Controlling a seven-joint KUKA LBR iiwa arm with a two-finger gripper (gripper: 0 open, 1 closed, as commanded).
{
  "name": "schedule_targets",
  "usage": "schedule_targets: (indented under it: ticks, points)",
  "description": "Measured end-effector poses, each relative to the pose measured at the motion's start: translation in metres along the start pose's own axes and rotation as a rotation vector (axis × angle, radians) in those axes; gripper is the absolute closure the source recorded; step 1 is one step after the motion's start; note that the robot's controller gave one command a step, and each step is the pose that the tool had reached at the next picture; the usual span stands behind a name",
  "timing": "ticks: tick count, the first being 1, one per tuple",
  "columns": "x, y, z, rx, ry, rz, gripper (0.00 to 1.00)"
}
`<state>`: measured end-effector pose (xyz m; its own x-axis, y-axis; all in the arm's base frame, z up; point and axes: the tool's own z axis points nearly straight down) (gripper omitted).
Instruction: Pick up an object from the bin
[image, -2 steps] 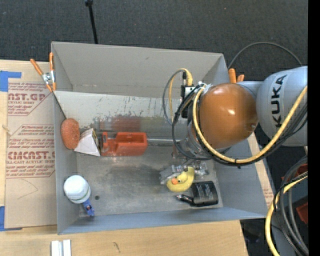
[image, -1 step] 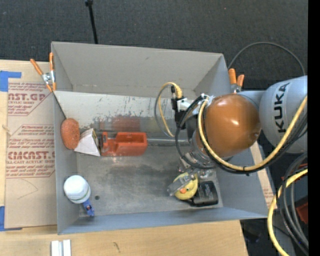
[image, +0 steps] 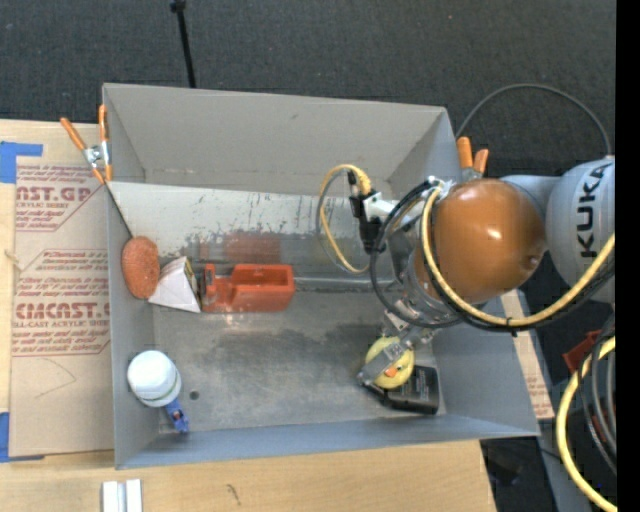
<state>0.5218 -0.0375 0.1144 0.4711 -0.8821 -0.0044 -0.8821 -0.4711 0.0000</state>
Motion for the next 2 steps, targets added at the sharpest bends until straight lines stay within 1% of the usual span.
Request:
schedule_targets:
  ticks: [1, 2]
  points:
    - [-0.012, -0.001, -0.053, -0.005, -0.003, 0.073, 1.0]
    - [-0.034, 0.004, 0.045, -0.001, -0.001, -0.031, 1.0]
